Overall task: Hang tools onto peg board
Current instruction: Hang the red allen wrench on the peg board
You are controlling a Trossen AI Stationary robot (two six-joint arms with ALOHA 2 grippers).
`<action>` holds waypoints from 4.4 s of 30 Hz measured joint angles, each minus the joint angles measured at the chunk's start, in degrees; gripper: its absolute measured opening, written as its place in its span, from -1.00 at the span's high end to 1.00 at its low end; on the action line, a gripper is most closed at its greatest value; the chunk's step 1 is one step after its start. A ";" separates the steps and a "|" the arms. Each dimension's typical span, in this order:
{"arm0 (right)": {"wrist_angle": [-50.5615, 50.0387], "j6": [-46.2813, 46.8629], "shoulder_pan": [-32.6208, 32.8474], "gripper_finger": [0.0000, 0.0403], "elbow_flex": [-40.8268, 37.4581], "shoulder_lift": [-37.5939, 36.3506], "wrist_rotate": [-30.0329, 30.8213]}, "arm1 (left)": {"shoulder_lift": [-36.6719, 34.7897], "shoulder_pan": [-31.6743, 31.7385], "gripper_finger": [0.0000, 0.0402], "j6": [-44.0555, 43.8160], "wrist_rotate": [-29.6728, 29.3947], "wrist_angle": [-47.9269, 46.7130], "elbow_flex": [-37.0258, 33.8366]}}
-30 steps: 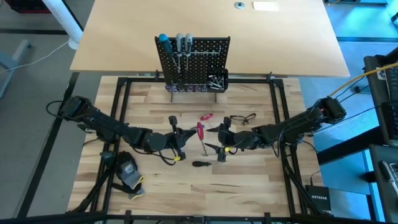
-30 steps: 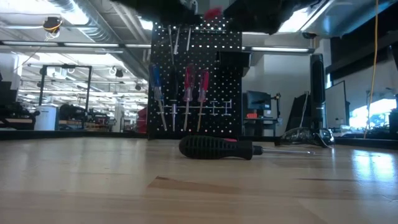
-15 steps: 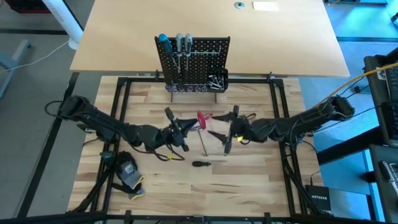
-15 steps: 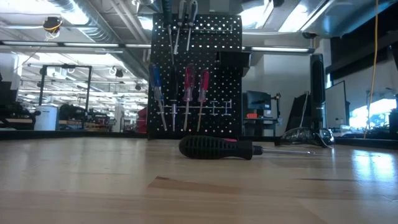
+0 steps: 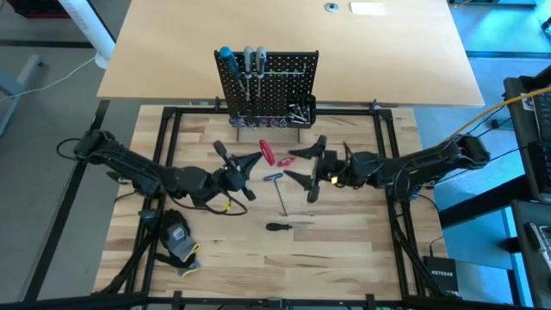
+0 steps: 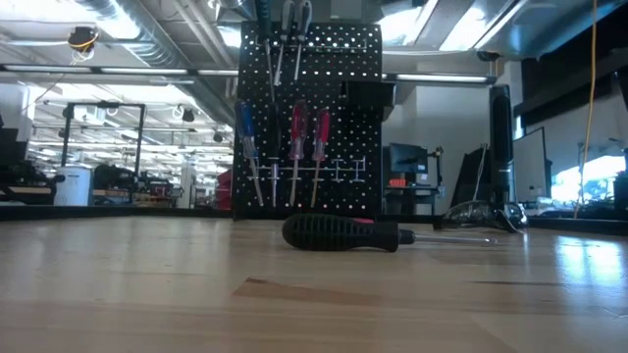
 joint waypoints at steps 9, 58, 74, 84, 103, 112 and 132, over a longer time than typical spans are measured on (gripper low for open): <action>4.01 1.13 -0.01 -0.37 -0.02 7.12 -0.91 | 0.01 0.19 1.00 -7.23 5.13 -2.49 0.00; 5.81 -4.88 -0.01 0.69 4.09 10.54 3.66 | 2.32 0.61 0.55 -13.81 7.80 -3.54 -0.02; -30.92 -11.19 -2.76 0.68 22.47 4.10 8.71 | -12.59 -3.41 0.14 -35.62 7.40 -37.51 0.00; -64.69 -12.80 -13.88 0.68 43.73 4.17 6.09 | -13.71 -3.63 0.15 -50.12 10.88 -53.48 -2.98; -66.84 -17.07 -41.83 0.68 47.45 9.19 -26.37 | -12.86 -3.27 0.15 -48.48 10.79 -46.52 -7.50; -65.70 -19.61 -45.16 0.68 47.43 11.60 -31.06 | -12.81 -1.26 0.15 -40.51 10.69 -40.06 -7.50; -64.80 -24.22 -44.99 0.68 47.51 14.82 -27.97 | -12.81 -0.57 0.15 -40.19 10.71 -39.37 -7.50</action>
